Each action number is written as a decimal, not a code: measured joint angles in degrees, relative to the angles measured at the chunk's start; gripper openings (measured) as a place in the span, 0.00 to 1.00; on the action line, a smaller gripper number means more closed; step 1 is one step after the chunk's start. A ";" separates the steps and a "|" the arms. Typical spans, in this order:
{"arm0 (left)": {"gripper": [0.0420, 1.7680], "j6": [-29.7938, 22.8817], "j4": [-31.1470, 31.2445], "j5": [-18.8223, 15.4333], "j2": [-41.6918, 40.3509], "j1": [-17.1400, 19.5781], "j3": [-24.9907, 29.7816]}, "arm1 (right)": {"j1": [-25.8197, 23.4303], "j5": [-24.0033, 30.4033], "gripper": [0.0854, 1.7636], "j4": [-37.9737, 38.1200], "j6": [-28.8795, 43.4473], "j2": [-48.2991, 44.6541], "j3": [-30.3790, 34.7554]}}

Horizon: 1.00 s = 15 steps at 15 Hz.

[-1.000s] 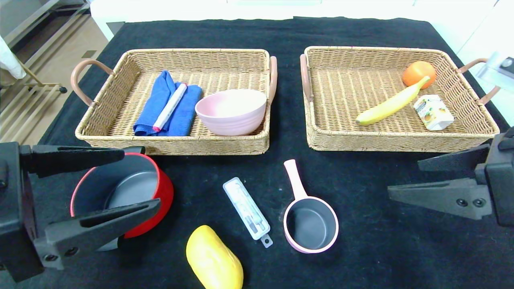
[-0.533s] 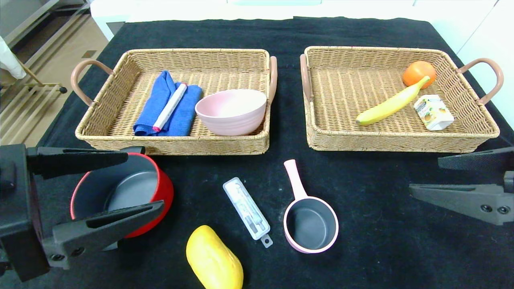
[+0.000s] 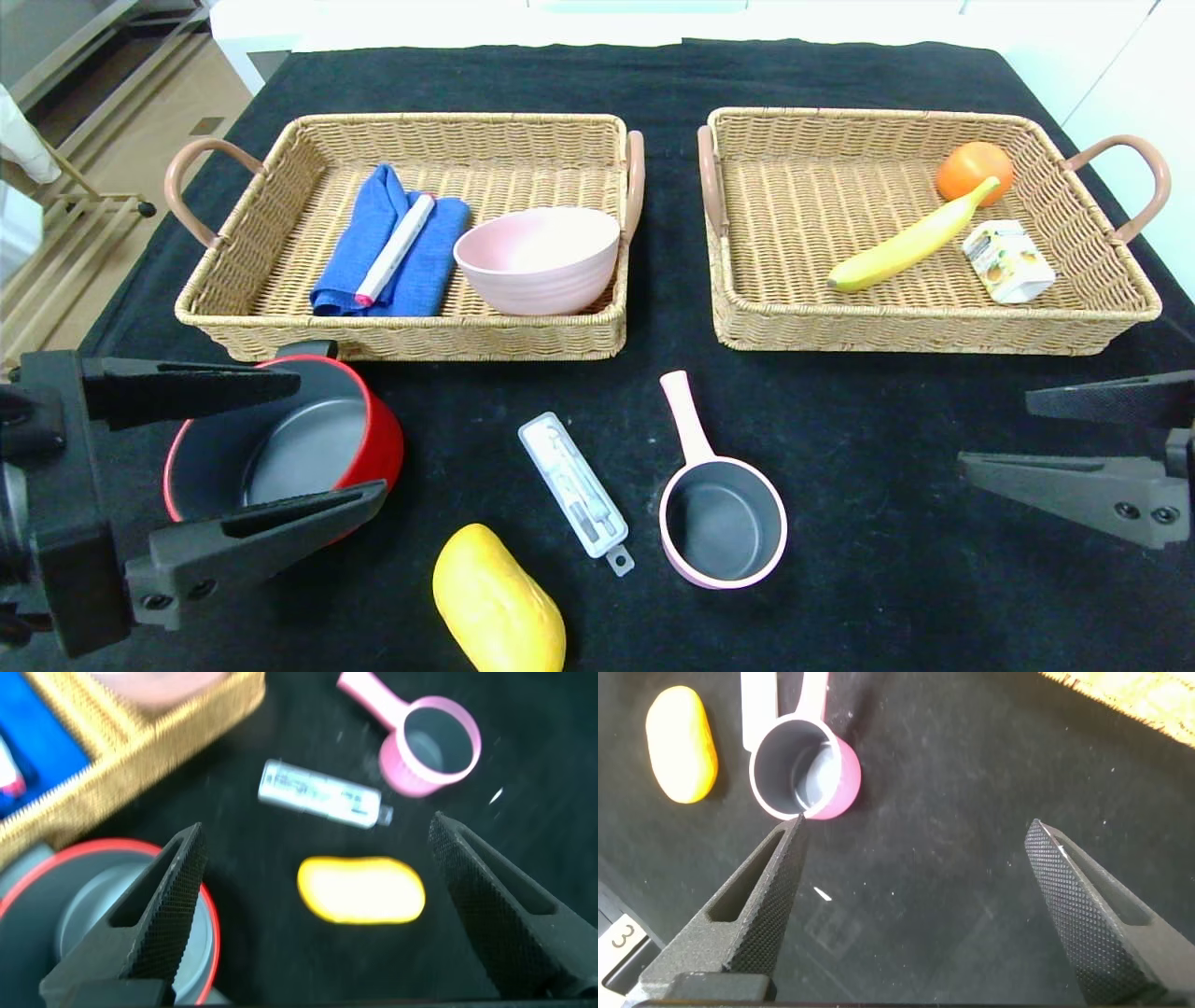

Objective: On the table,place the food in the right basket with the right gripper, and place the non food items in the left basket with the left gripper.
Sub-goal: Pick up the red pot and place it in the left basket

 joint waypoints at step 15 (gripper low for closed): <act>0.97 -2.46 26.93 16.48 11.33 -0.02 -15.19 | -0.18 -0.09 0.97 0.40 -0.10 -0.72 0.11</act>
